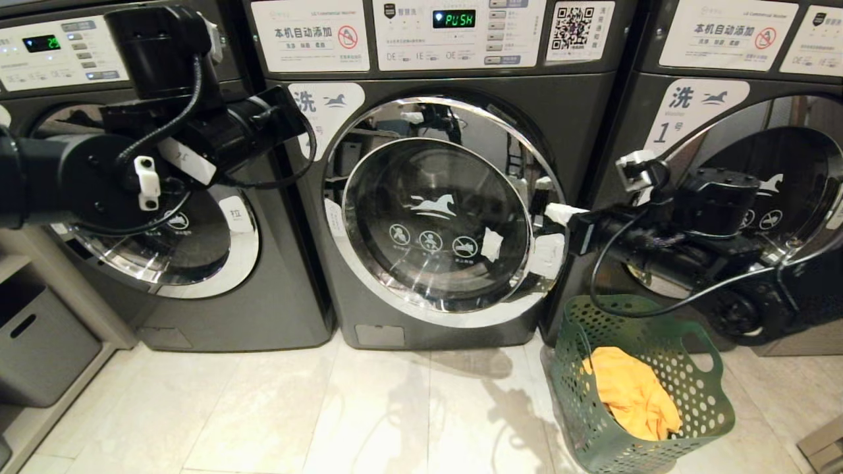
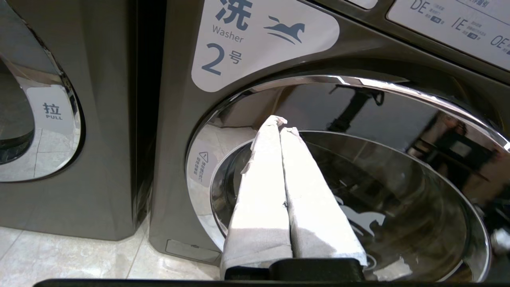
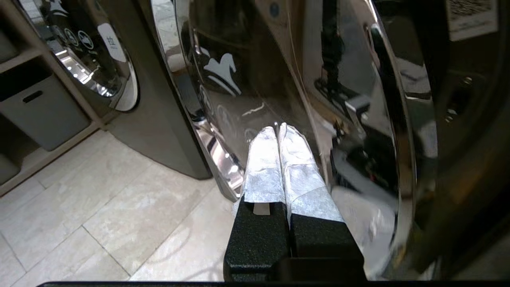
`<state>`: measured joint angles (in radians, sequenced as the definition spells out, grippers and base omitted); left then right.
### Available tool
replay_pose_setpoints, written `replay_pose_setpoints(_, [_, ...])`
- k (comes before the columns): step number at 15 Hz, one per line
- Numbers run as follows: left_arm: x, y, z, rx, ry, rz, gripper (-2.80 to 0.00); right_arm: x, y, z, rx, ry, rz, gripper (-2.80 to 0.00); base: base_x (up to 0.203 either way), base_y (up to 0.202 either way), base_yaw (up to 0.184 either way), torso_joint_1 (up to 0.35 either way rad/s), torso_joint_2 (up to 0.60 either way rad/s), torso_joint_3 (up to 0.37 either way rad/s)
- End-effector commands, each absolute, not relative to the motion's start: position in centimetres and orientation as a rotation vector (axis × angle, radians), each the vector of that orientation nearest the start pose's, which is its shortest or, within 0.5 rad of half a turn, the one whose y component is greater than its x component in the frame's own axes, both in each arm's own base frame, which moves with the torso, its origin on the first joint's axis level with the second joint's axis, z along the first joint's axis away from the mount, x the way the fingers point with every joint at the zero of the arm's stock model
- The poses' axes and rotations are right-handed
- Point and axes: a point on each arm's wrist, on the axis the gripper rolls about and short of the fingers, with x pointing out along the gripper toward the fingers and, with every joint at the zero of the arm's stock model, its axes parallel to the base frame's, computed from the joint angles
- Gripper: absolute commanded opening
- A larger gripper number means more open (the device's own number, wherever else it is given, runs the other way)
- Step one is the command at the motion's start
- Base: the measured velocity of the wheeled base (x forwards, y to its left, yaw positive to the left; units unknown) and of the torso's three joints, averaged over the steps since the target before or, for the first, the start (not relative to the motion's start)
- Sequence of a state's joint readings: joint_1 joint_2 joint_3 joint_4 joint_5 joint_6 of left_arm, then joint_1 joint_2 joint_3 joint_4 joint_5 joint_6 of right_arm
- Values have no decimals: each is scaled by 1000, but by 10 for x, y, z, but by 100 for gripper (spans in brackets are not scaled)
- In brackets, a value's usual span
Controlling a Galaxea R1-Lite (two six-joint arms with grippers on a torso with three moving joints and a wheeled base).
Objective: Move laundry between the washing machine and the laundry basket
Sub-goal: Press the washing machine door tightly with the right hand
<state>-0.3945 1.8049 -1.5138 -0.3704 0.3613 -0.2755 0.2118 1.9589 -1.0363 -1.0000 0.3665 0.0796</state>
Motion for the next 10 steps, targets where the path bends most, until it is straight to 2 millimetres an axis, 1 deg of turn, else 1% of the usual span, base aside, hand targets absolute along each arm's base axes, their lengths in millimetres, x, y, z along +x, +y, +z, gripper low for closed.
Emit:
replay_pose_setpoints(1, [334,-130,324,-309,-75,-42,-280,399,100,157,76,-8,599,-280,0,0,0,0,0,0])
replay_pose_setpoints(2, [334,-130,323,-309,-74,-40,-280,403,101,154,75,-11,600,-280,0,0,0,0,0,0])
replay_pose_setpoints(7, [334,-130,323,-312,-73,-41,-280,408,100,145,59,1,519,-280,0,0,0,0,0,0])
replay_pose_setpoints(10, [333,-130,325,-314,-81,-42,-280,415,90,138,32,4,461,-280,0,0,0,0,0,0])
